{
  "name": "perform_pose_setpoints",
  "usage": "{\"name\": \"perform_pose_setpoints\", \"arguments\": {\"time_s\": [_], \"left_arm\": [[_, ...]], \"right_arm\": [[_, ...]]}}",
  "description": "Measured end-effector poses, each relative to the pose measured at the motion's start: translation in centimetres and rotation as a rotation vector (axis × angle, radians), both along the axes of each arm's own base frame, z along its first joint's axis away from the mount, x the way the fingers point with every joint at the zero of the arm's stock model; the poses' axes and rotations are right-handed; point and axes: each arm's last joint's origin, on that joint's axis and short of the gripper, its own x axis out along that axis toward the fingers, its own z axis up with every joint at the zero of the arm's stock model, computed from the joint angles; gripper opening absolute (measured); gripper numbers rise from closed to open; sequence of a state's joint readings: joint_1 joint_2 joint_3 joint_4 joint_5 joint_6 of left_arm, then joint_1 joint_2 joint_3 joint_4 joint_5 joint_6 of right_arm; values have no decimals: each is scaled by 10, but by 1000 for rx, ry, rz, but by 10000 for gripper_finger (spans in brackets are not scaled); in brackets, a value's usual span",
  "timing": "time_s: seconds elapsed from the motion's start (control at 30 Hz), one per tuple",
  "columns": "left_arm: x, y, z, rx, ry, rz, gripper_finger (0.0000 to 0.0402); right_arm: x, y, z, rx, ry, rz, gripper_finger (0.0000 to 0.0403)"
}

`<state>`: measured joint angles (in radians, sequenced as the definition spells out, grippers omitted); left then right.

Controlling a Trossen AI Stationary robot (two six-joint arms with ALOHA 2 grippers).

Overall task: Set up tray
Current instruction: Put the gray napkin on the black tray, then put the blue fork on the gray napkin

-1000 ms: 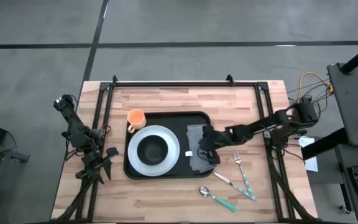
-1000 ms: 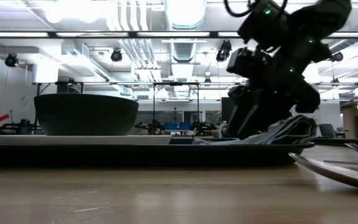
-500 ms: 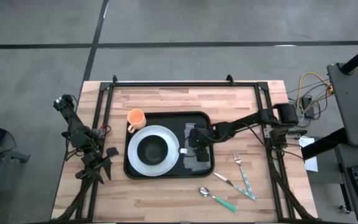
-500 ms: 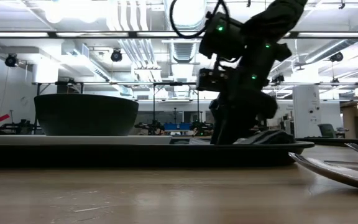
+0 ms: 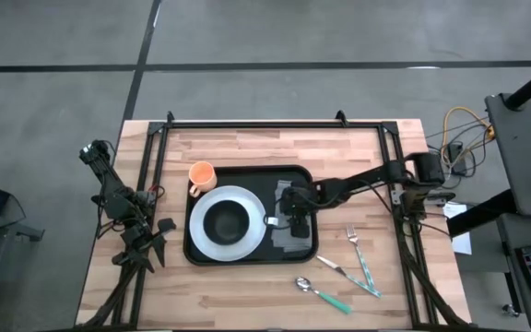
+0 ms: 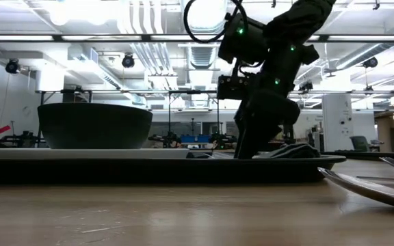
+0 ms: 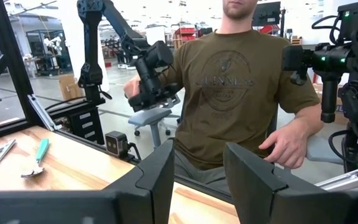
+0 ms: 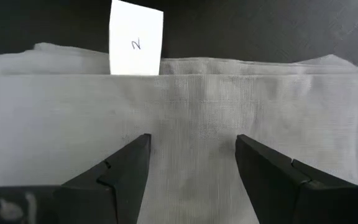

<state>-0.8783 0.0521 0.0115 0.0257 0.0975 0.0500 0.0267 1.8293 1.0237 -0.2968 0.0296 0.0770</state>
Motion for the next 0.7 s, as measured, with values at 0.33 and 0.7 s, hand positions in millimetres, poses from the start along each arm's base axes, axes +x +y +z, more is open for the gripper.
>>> {"name": "perform_pose_setpoints", "arguments": {"time_s": [0.33, 0.7], "left_arm": [[0, 0, 0, 0, 0, -1, 121], [0, 0, 0, 0, 0, 0, 121]], "right_arm": [[-12, 13, 31, 12, -10, 35, 221], [-32, 49, 45, 56, 11, 69, 221]]}}
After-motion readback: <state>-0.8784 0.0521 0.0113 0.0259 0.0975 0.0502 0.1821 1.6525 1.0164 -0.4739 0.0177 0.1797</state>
